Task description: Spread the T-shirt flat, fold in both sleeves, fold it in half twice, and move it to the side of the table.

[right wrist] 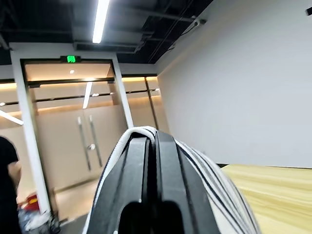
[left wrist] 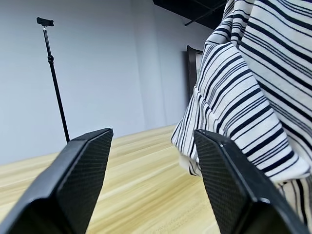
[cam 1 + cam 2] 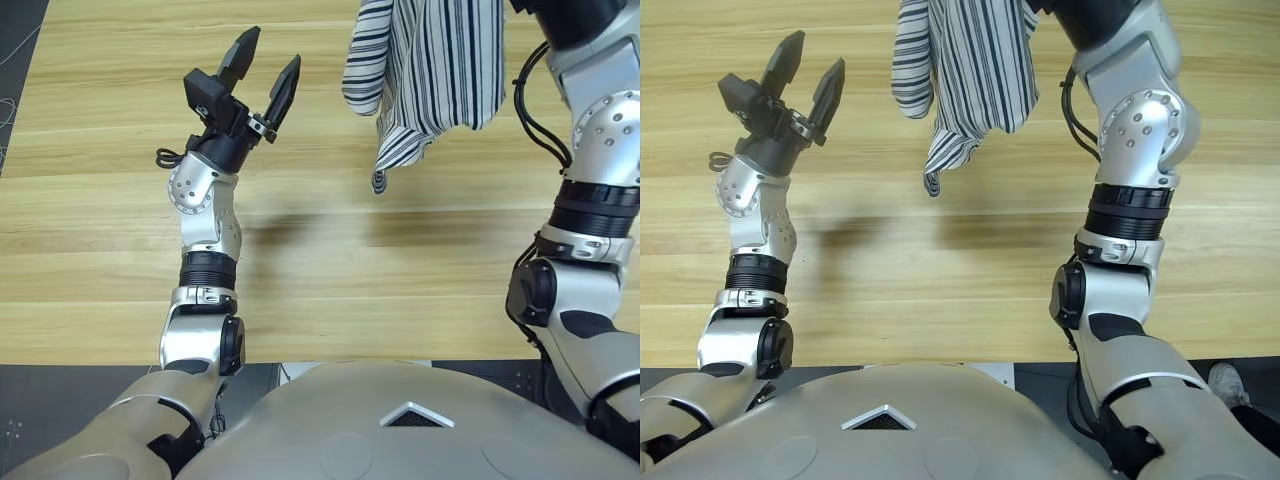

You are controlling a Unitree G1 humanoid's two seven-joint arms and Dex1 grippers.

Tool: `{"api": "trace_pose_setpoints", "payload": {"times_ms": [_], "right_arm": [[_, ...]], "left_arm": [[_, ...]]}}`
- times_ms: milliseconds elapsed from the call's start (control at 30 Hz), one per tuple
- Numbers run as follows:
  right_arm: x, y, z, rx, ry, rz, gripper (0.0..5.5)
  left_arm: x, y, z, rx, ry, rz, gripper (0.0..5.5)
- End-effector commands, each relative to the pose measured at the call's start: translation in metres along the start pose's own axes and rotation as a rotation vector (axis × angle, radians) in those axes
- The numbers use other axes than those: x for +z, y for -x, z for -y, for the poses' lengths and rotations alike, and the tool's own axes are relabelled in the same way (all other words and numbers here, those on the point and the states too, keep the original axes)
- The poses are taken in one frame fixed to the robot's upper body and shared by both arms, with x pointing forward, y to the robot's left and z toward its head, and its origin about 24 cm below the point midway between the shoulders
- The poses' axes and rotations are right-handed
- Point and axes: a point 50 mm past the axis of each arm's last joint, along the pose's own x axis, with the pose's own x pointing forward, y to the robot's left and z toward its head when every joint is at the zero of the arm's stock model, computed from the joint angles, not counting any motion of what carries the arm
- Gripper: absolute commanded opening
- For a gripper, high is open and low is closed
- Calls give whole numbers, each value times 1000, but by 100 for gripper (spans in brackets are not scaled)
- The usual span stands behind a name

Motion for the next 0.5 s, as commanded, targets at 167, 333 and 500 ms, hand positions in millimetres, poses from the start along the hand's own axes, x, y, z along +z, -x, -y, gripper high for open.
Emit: {"api": "trace_pose_setpoints", "payload": {"times_ms": [167,333,500], "right_arm": [[-115,146,7,360,405,-1301,13],[-95,157,41,280,713,-1493,13],[-65,130,47,246,828,-1393,34]], "left_arm": [[-9,5,-2,19,-7,-67,311],[-9,8,-6,33,-18,-80,311],[-20,9,22,-114,-30,-145,311]]}}
